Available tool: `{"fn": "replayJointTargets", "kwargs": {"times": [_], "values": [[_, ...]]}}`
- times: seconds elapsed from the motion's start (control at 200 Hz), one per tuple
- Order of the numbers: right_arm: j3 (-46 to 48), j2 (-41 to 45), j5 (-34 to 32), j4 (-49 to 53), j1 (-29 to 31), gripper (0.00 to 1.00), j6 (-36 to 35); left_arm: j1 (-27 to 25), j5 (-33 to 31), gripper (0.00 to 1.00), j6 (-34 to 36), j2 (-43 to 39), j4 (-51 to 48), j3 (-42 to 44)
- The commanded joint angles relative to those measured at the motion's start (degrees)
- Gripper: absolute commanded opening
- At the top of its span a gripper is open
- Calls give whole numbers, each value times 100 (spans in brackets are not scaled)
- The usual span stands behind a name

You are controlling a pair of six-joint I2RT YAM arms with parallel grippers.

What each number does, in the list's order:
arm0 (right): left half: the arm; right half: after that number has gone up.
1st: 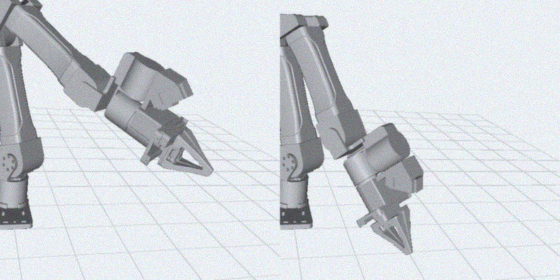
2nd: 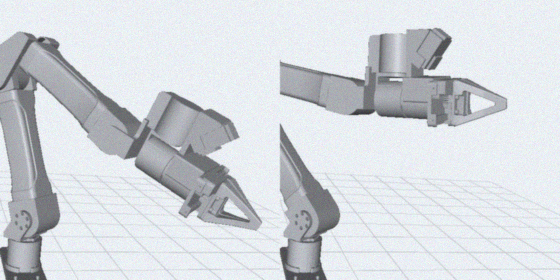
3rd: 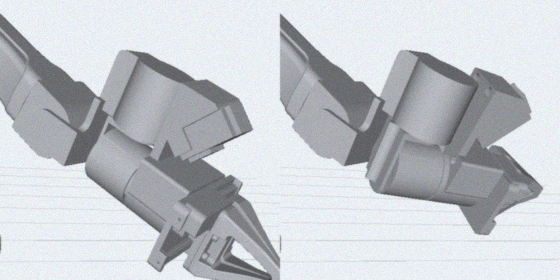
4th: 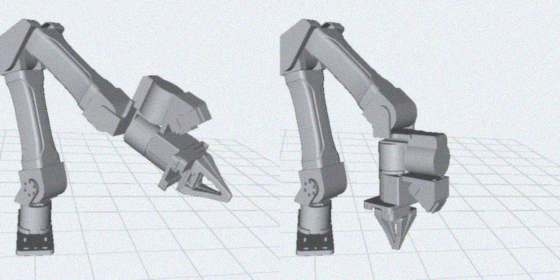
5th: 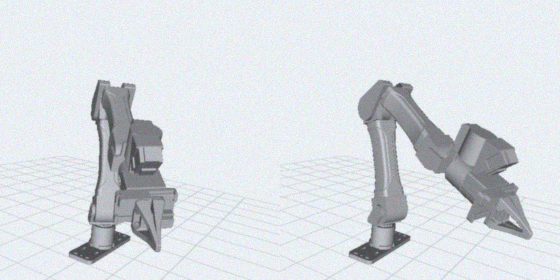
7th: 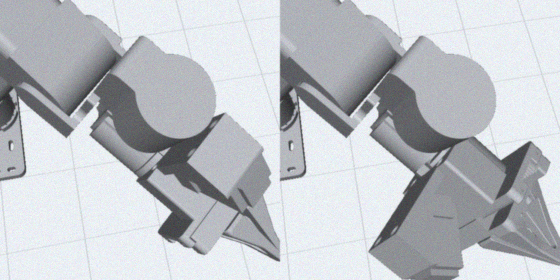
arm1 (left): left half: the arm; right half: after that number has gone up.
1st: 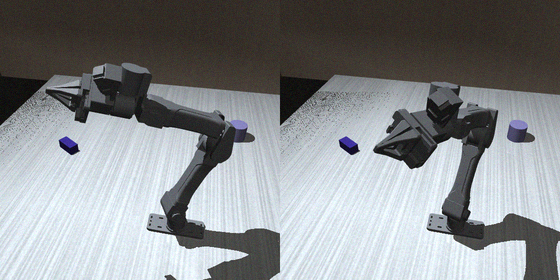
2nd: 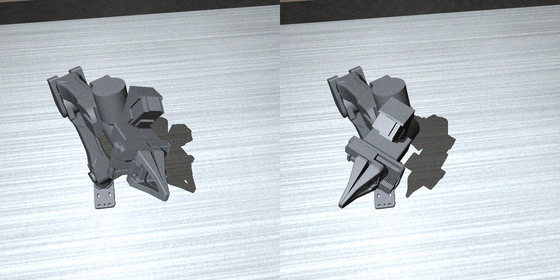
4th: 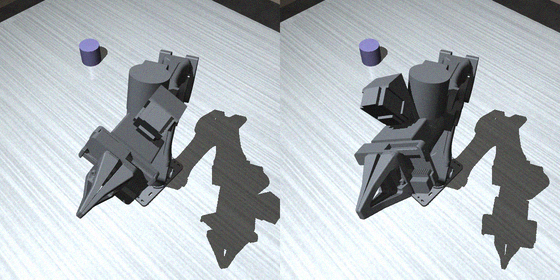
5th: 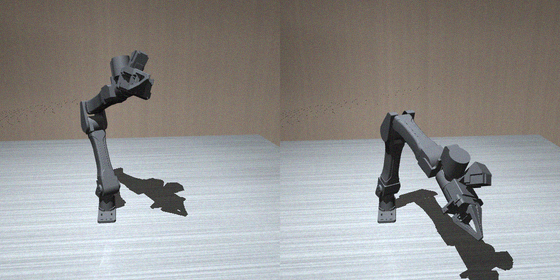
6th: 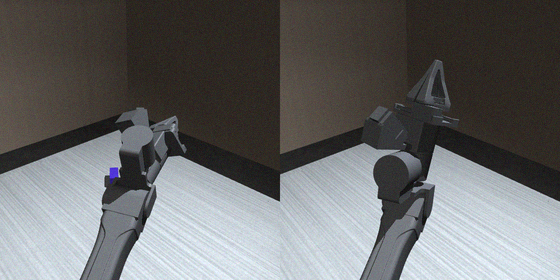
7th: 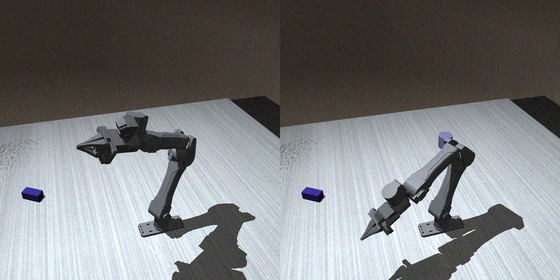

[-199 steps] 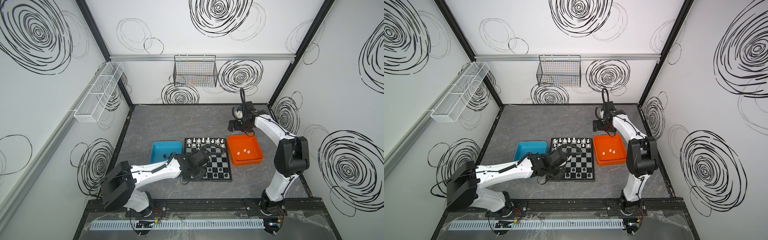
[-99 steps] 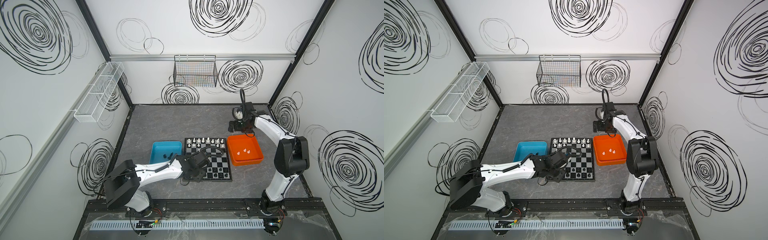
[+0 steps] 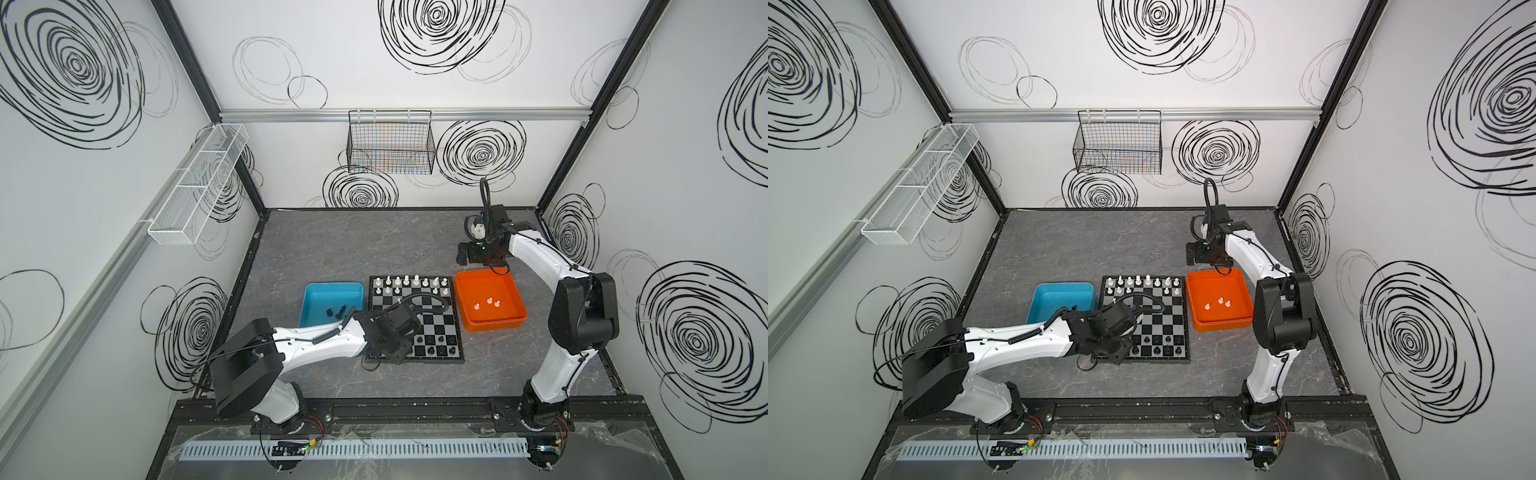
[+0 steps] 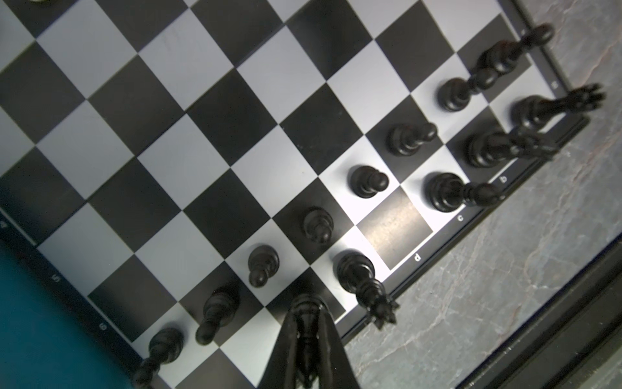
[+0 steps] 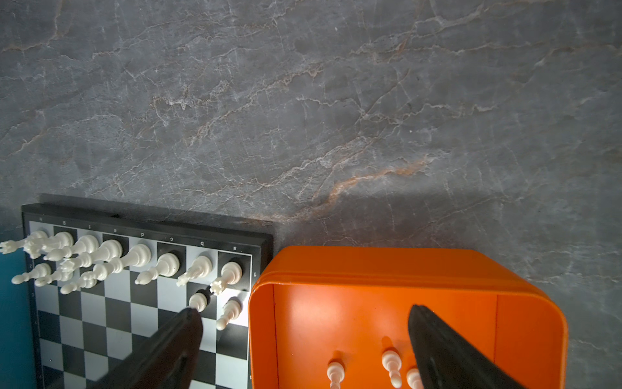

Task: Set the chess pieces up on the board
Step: 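Lower the black piece onto the near row and open the left gripper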

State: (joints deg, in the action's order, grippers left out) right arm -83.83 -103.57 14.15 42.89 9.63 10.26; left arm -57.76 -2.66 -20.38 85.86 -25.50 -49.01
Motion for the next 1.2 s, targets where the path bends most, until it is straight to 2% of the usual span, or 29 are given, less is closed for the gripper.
{"fn": "replayJointTargets", "kwargs": {"times": [0.0,0.775,1.196], "values": [[59,39,-57,-71,-35,100,-59,-35,-40,13,-77,75,89,59],[183,39,-27,-127,-77,100,-79,-36,-8,19,-106,246,6,-12],[210,65,-18,-130,-84,100,-82,-35,-22,26,-106,211,-68,-86]]}}
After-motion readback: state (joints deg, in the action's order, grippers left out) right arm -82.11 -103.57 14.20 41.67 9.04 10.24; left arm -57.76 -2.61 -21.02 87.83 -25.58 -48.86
